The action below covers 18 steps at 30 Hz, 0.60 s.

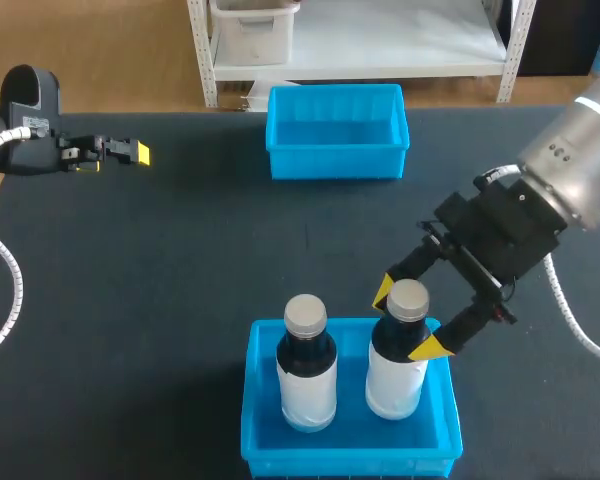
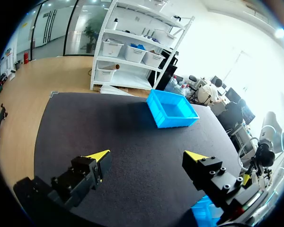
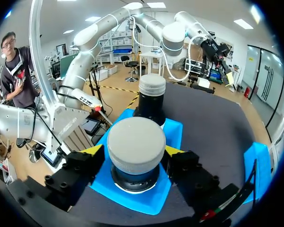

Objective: Pick up the bottle, and place it in the far bin if it is heavy, or in the near bin if it is light.

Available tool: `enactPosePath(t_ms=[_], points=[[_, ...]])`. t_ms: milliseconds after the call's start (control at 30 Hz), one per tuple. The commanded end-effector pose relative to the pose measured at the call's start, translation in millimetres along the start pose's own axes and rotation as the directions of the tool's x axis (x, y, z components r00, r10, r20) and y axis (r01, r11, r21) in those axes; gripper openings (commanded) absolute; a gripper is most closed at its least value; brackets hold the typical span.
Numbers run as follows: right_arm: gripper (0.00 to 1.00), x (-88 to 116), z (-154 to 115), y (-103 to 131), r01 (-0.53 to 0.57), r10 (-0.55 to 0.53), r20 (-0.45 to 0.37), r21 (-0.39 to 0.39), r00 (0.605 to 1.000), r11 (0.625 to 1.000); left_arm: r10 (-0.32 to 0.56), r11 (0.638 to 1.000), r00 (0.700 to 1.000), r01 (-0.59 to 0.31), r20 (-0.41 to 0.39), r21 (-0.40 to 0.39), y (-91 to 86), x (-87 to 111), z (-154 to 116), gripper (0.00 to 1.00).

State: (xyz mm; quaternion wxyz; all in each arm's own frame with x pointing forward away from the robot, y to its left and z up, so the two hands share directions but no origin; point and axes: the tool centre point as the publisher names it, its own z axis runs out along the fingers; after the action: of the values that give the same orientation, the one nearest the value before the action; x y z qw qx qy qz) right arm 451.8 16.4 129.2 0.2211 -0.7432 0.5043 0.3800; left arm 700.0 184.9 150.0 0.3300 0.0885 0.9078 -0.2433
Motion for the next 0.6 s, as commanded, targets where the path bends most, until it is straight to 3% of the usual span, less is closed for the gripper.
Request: enactPosePath(t_ms=[33, 167, 333, 600], points=[[1.0, 2, -1, -2, -0.012, 0.012, -0.002, -0.005, 1.0, 1.0, 0.0, 1.0, 1.0, 0.0, 0.0, 0.0, 0.0, 0.0, 0, 1.0], [1.0, 11, -14, -3, -0.032, 0.032, -0.02, -0.004, 0.999, 0.999, 0.0, 1.0, 1.0, 0.0, 0.0, 0.0, 0.0, 0.0, 0, 1.0], [1.0, 34, -49, -4, -0.078, 0.079, -0.042, 0.023, 0.996, 0.997, 0.0, 1.0, 1.0, 0.0, 0.0, 0.0, 0.0, 0.0, 0, 1.0], [1.0, 59, -91, -20, -0.251, 0.254, 0.002, 0.15, 0.967, 0.956, 0.0, 1.0, 1.0, 0.0, 0.0, 0.0, 0.0, 0.0, 0, 1.0]])
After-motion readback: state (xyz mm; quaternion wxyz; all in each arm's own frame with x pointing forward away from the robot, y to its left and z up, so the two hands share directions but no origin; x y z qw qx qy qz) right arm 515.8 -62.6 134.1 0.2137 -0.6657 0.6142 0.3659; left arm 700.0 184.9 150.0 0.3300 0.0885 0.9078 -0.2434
